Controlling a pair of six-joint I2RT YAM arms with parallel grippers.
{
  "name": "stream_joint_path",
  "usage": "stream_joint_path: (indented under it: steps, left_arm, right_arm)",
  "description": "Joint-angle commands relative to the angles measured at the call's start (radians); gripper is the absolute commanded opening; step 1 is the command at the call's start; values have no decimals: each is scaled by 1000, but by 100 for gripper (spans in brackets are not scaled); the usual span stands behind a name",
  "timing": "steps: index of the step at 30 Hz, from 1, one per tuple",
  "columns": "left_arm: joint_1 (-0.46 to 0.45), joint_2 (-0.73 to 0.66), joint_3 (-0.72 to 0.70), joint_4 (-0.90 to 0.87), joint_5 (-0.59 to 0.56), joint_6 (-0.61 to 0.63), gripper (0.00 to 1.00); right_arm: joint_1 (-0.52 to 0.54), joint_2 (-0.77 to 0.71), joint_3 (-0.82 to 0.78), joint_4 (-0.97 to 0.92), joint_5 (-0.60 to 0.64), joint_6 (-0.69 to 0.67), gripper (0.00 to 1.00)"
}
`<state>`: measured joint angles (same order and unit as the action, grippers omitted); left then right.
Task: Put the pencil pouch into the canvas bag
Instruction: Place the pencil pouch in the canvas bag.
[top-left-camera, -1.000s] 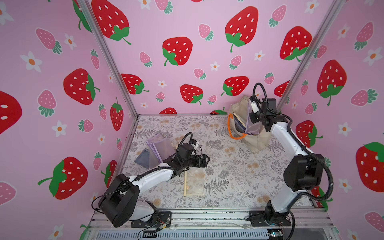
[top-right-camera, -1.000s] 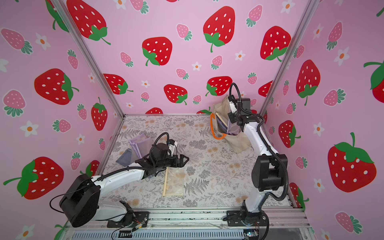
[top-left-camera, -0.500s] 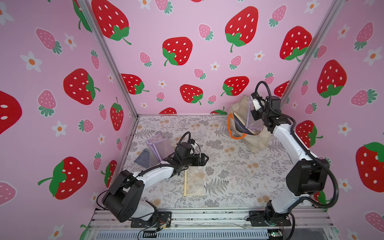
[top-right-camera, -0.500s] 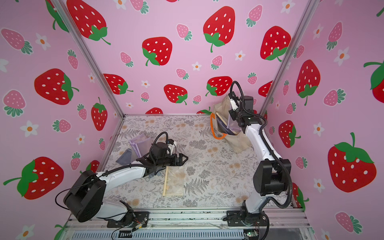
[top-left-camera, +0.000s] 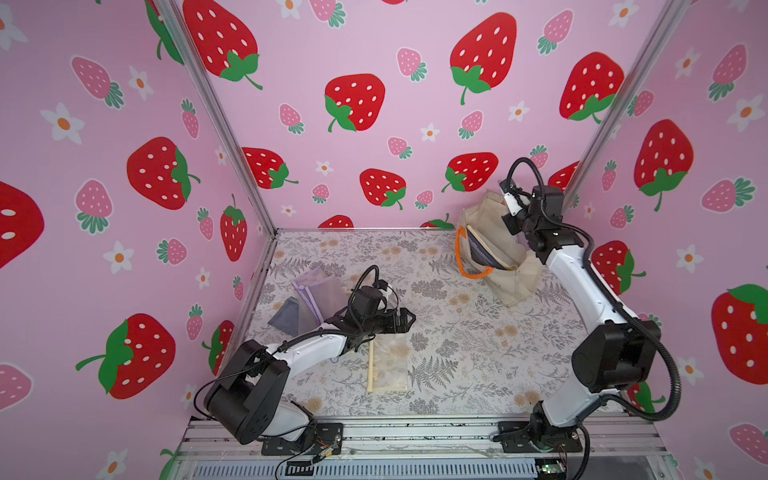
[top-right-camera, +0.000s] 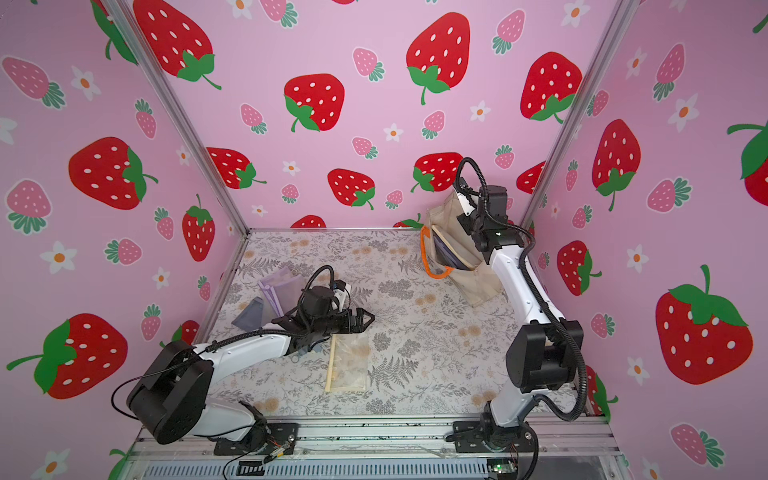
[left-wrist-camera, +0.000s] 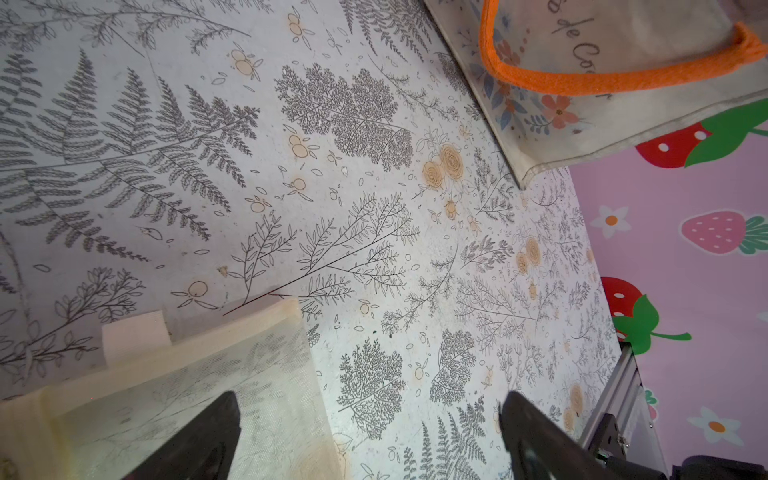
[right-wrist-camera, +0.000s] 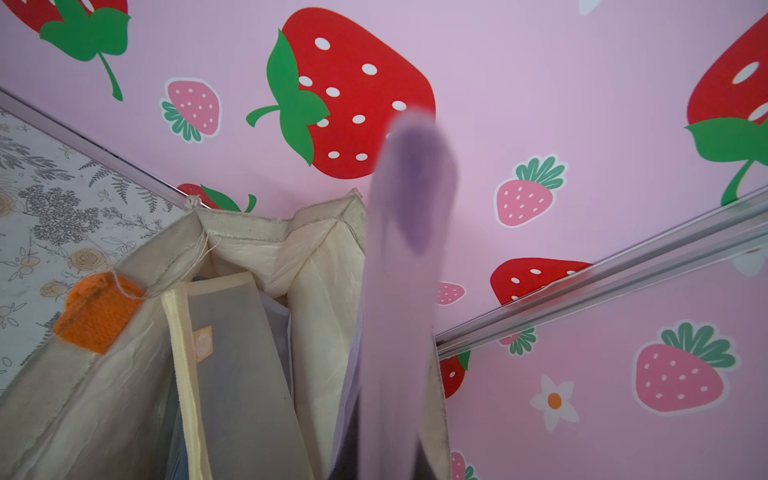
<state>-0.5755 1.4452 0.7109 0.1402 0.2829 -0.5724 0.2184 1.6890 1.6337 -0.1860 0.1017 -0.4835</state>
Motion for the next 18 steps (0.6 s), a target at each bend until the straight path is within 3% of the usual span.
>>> stream_joint_path:
  steps: [1,10,18]
  left_arm:
    - [5,9,-3,26,13,-1,99]
    - [7,12,-2,32,17,5,99]
    - [16,2,-24,48,19,3,99]
  right_arm:
    - [15,24,-7,8,-2,-7,0]
    - [24,35,-117,43,-5,42,0]
    - [24,147,-51,18,22,71,0]
